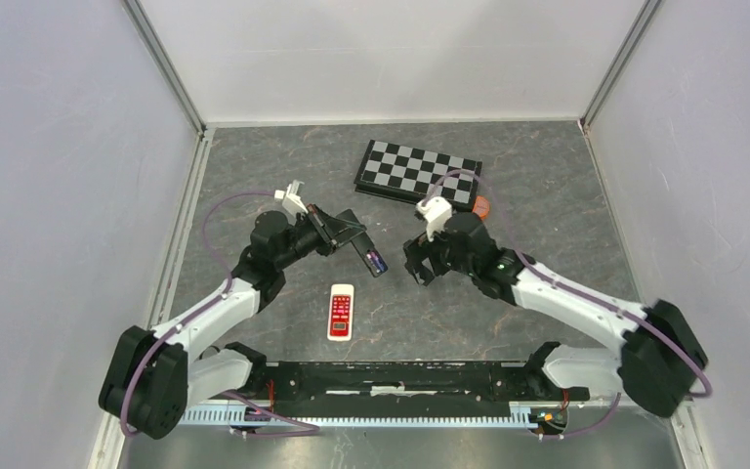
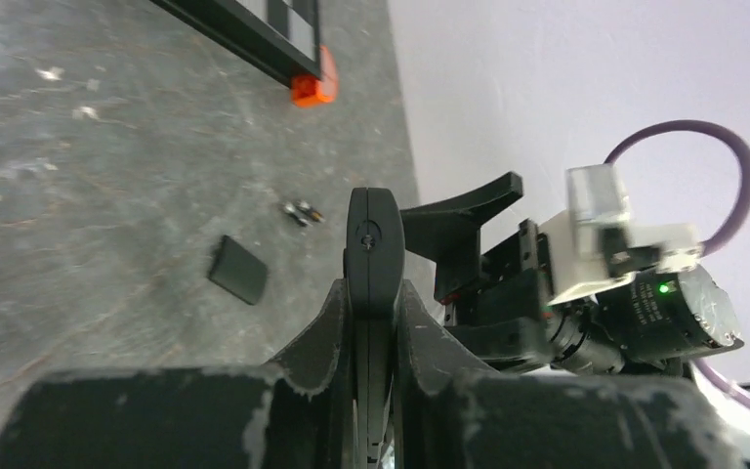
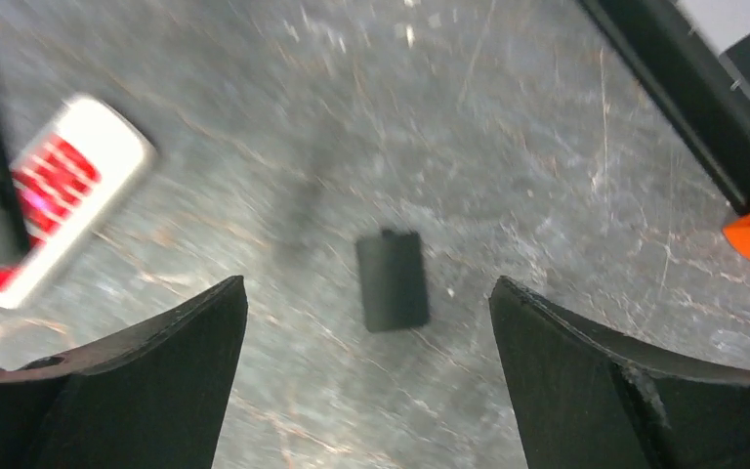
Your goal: Load the batteries into the remote control
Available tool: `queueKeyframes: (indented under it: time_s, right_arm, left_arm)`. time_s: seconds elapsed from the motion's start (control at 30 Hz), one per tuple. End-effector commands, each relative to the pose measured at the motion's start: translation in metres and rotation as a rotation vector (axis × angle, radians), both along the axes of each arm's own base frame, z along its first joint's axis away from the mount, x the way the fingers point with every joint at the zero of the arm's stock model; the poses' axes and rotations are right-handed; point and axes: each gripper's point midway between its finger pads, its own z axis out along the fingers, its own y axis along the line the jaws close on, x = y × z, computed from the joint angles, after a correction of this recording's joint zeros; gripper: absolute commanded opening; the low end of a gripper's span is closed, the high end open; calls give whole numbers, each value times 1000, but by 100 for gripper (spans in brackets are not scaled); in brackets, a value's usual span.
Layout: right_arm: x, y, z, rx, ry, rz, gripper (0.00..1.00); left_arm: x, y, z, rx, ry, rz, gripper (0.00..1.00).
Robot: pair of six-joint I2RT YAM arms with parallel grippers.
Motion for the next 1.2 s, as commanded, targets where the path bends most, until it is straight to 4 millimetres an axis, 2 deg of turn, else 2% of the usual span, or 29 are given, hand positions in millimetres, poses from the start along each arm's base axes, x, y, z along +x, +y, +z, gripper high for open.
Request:
queueKeyframes:
  time_s: [0.0, 0.07, 0.17, 0.3, 0.47, 0.6, 1.0, 1.17]
  right_arm:
    - [1, -25, -46, -327, 47, 90, 96]
    - [2, -24, -61, -386, 82, 130, 88]
    - [7, -21, -71, -464, 129, 167, 79]
    - [9, -19, -87, -534, 215, 193, 76]
    - [13, -16, -97, -544, 307, 198, 67]
    - [9, -16, -102, -559, 386, 224, 61]
    - [-6, -19, -120, -611, 498, 284, 57]
    - [-10, -22, -129, -635, 540, 293, 40]
  left_arm:
    - [14, 24, -7, 144, -46, 126, 2]
    - [14, 27, -8, 158, -45, 134, 2]
    - [14, 28, -9, 168, -44, 132, 2]
    - [15, 27, -12, 173, -38, 125, 2]
    - [17, 28, -14, 173, -32, 124, 2]
    - [17, 30, -14, 176, -37, 125, 2]
    - [18, 33, -19, 176, -32, 123, 2]
    - [19, 32, -18, 165, -37, 112, 2]
